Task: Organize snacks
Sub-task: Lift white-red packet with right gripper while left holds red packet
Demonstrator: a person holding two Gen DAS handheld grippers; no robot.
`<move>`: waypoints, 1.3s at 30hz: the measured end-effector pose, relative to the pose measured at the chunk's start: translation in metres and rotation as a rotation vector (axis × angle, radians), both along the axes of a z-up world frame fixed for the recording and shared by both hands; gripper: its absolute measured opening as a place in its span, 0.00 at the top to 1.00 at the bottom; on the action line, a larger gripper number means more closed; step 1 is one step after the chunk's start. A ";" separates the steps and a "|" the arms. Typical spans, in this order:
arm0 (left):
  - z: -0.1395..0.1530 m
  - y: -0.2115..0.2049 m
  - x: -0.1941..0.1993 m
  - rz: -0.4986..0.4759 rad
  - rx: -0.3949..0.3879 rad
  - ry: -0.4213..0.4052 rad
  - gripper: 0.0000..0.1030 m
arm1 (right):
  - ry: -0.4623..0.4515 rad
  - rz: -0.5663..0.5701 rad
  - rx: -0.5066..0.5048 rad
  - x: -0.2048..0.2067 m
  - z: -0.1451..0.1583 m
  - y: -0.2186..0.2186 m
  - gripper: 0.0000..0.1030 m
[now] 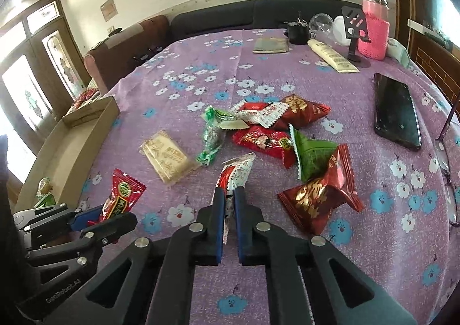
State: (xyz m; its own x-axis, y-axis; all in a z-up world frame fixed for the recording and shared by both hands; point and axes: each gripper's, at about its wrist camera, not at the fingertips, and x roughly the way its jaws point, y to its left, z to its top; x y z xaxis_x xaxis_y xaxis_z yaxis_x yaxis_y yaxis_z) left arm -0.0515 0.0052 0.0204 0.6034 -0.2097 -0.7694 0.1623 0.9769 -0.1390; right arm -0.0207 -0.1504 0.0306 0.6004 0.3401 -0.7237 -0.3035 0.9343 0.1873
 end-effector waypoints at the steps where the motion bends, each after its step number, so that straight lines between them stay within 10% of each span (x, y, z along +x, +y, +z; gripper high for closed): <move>1: 0.000 0.000 0.000 0.001 -0.001 0.000 0.82 | -0.007 0.007 0.004 -0.002 0.001 0.001 0.94; 19: 0.001 0.006 -0.002 0.016 -0.005 -0.002 0.82 | -0.011 0.033 0.012 -0.006 0.003 0.007 0.96; 27: 0.001 0.006 -0.002 0.012 -0.007 0.000 0.82 | -0.014 0.081 -0.063 -0.009 -0.002 0.019 0.69; 35: 0.000 0.006 -0.002 0.011 -0.007 0.004 0.82 | 0.022 0.093 -0.154 -0.008 -0.017 0.026 0.71; 39: -0.001 0.006 -0.002 0.013 -0.006 0.005 0.82 | 0.028 0.087 -0.149 -0.007 -0.018 0.025 0.92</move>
State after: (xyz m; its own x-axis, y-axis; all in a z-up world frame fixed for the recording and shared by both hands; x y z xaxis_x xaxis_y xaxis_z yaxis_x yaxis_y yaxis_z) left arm -0.0537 0.0111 0.0199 0.6021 -0.2067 -0.7712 0.1486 0.9780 -0.1461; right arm -0.0280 -0.1259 0.0130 0.5527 0.2774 -0.7858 -0.3808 0.9229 0.0579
